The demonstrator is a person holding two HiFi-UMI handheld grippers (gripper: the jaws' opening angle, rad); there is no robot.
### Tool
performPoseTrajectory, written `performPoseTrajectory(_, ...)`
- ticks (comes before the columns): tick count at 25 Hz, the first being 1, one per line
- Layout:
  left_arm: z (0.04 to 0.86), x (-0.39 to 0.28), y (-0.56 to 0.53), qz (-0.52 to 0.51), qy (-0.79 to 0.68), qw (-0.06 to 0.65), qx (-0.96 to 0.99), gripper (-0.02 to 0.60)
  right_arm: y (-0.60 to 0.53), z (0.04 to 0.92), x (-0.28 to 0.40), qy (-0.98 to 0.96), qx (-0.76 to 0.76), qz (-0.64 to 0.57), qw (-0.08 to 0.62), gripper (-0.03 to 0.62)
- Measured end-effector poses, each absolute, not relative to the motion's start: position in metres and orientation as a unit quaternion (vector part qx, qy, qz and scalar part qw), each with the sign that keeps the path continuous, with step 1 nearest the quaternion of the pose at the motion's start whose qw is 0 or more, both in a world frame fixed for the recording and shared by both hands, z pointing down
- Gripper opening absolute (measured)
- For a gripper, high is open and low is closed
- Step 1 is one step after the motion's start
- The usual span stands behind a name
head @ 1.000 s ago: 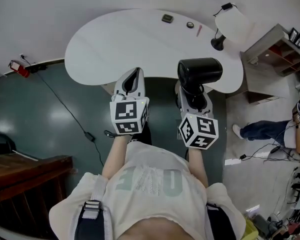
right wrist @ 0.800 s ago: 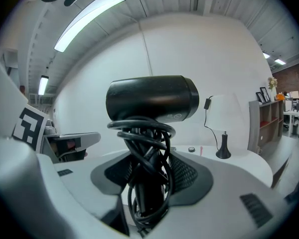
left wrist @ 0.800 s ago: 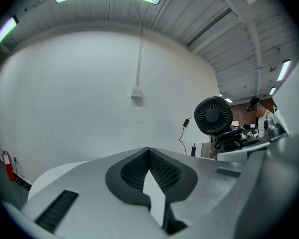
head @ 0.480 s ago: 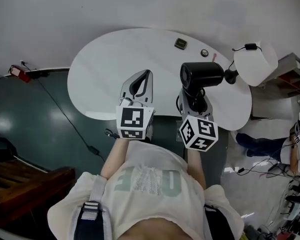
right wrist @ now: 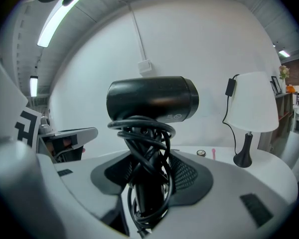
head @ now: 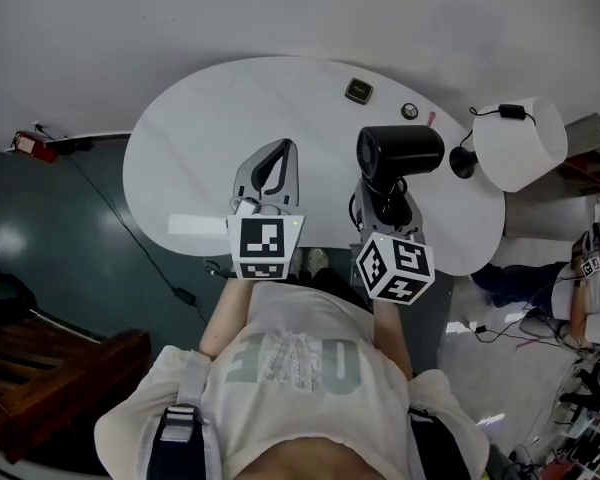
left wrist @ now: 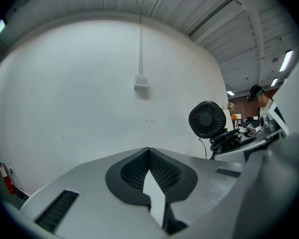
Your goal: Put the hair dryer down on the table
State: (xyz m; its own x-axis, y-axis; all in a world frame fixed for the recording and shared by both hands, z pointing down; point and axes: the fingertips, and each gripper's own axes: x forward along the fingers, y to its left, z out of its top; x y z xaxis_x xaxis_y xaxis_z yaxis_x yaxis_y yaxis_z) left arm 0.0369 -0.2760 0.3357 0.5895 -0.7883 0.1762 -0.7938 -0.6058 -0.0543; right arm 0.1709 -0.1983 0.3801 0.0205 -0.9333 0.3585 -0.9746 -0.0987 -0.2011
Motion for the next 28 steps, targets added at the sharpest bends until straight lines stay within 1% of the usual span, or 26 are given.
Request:
performPoseTrajectory(9,0.330,0.054,-0.287,0.088,-0.463,0.014,0.882,0.002,-0.212,0.373,0.180,-0.699,0.685,0.199,0.052,0.221)
performPoseTrajectory(14,0.329,0.053,-0.285,0.081,-0.468,0.016,0.880,0.002,-0.215,0.380,0.180,-0.706,0.678,0.197,0.063,0.221)
performPoseTrajectory(19,0.332,0.048,-0.288,0.078,-0.478,0.021,0.875,0.002,-0.232,0.386,0.175,-0.708,0.670,0.216,0.057,0.221)
performPoseTrajectory(24,0.338,0.046,-0.282,0.078,-0.482,0.027,0.872,0.002,-0.257,0.425,0.171,-0.714,0.640,0.268,0.094,0.221)
performPoseTrajectory(28,0.341,0.035,-0.280,0.075,-0.490,0.044,0.867,0.002,-0.270,0.475,0.165,-0.700,0.624,0.313,0.149,0.221)
